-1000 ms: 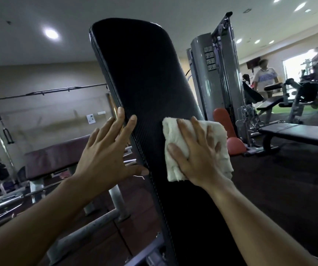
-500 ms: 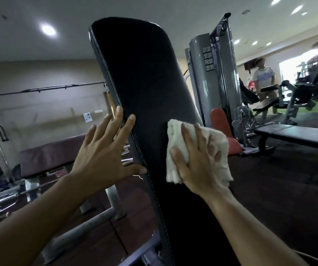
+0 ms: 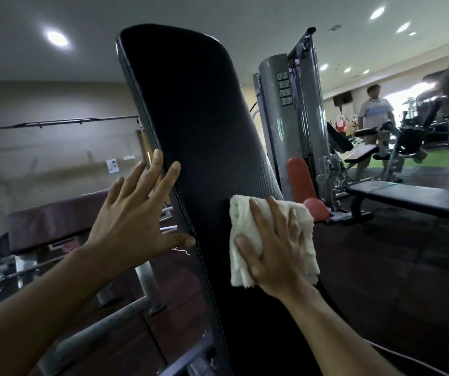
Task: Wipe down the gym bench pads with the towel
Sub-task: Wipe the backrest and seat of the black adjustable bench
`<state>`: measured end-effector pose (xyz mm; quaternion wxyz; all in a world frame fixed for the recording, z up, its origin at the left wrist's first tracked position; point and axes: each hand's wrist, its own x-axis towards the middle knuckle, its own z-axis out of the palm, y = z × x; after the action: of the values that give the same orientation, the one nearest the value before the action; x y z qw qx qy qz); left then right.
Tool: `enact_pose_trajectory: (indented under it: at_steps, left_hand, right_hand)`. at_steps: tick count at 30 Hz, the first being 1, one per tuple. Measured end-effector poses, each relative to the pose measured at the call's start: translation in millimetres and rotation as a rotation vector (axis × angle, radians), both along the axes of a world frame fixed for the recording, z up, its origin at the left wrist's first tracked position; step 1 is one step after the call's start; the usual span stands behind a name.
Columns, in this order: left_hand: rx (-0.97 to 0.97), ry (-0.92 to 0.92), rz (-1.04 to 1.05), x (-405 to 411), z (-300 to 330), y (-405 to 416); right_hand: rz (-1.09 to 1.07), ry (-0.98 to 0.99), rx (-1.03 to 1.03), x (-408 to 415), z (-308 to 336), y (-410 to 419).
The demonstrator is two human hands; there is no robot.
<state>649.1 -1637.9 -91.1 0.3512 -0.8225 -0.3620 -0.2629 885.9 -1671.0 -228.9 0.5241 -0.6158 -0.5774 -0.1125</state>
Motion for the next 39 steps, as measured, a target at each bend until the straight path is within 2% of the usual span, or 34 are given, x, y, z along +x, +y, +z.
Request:
enact_pose_trajectory:
  at_steps: [5,8,10,12,17,23,25,29,32,35,39]
  left_hand:
    - [-0.018,0.004,0.009,0.8,1.6,-4.2]
    - [-0.032,-0.019,-0.013,1.1,0.7,-2.5]
    - [-0.042,-0.026,-0.024,1.2,-0.6,-2.4]
    - [-0.031,-0.021,-0.018,0.4,-0.4,-1.8]
    - [-0.044,-0.001,-0.008,1.3,0.1,-3.4]
    - [-0.053,-0.018,-0.016,1.1,-0.7,-1.5]
    - [-0.045,-0.009,-0.025,1.3,0.7,-1.4]
    - [-0.047,-0.017,-0.024,1.0,-0.1,-1.3]
    - [-0.054,-0.016,-0.024,0.0,0.1,-0.5]
    - [-0.064,-0.022,-0.016,0.2,0.6,-1.1]
    - [-0.078,-0.029,-0.020,1.5,1.6,-3.8]
  right_hand:
    - [-0.016,0.220,0.031,34.3,7.9,12.0]
    - [-0.053,0.011,0.003,2.6,-15.8,-8.1]
    - [-0.018,-0.063,-0.030,-8.6,-29.8,-15.0]
    - [-0.008,-0.053,-0.014,-1.1,-24.5,-7.3]
    - [-0.041,0.138,-0.051,4.7,-6.6,-3.4]
    - [0.017,-0.111,-0.015,-48.3,-40.3,-24.2]
    - [-0.014,-0.107,0.007,-39.6,-29.3,-17.1]
    - [-0.020,0.037,-0.016,-51.6,-19.7,-19.4]
    - [-0.008,-0.143,0.047,-72.7,-50.6,-29.3]
    - [0.010,-0.302,0.117,-55.3,-64.9,-26.4]
    - [0.002,-0.126,0.066,-53.7,-47.2,-26.4]
